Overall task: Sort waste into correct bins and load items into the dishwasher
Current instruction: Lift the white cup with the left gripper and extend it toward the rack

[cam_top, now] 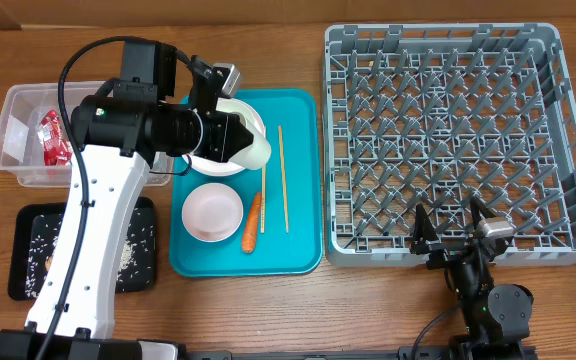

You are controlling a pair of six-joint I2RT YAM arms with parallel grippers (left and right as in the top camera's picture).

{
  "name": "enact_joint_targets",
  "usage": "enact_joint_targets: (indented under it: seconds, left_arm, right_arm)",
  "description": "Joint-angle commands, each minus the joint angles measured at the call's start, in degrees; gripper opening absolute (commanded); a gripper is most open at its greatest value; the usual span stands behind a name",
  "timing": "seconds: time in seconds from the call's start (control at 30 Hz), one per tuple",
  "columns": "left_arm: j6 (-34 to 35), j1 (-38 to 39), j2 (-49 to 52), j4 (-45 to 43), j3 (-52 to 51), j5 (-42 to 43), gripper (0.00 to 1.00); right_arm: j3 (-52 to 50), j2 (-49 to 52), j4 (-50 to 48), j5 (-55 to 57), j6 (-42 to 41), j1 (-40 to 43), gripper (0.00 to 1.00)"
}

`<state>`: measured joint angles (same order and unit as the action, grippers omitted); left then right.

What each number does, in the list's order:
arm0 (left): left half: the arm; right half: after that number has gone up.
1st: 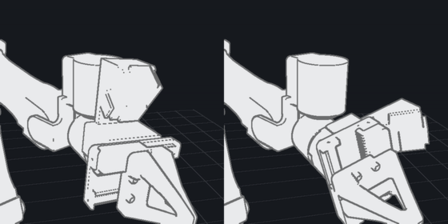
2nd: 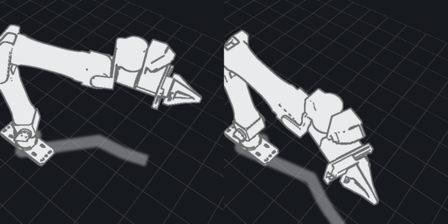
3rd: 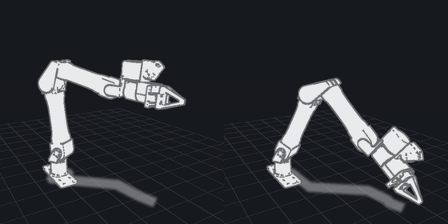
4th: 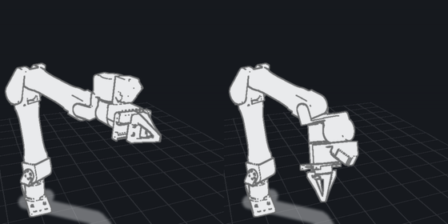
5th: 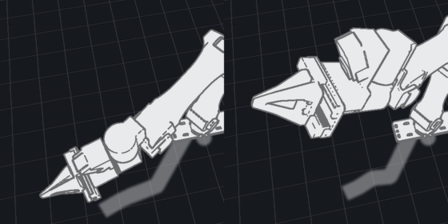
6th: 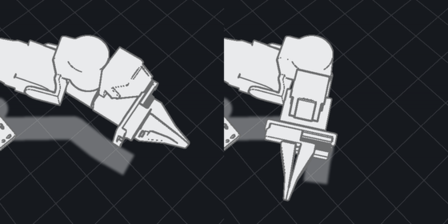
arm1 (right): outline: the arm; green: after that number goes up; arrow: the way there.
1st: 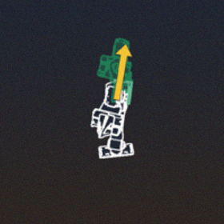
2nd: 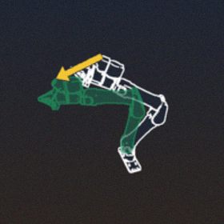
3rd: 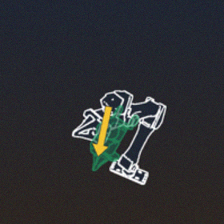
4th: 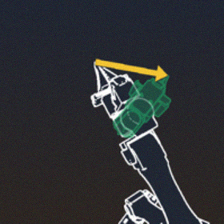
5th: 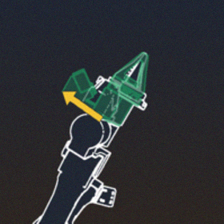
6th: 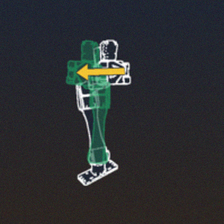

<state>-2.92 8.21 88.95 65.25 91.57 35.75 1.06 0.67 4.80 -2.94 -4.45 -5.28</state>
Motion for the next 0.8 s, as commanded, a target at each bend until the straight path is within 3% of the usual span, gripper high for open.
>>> enact_joint_targets:
  seconds: [0.0,0.3,0.53,0.77]
  left_arm:
    - [-2.5,0.1,1.4,0.1,0.2,8.2,0.04]
    - [-7.4,1.1,5.6,-0.3,0.1,25.2,0.04]
    - [-18.9,0.7,8.9,-0.8,0.1,45.9,0.04]
    - [-22.9,0.1,10.6,-2.3,0.1,49.8,0.04]
  right_arm:
    - [-0.6,-0.5,-0.2,0.3,-0.1,0.2,1.0]
    - [-0.6,-0.5,-0.2,0.3,-0.1,0.2,1.0]
    - [-0.6,-0.5,-0.2,0.3,-0.1,0.2,1.0]
    - [-0.6,-0.5,-0.2,0.3,-0.1,0.2,1.0]
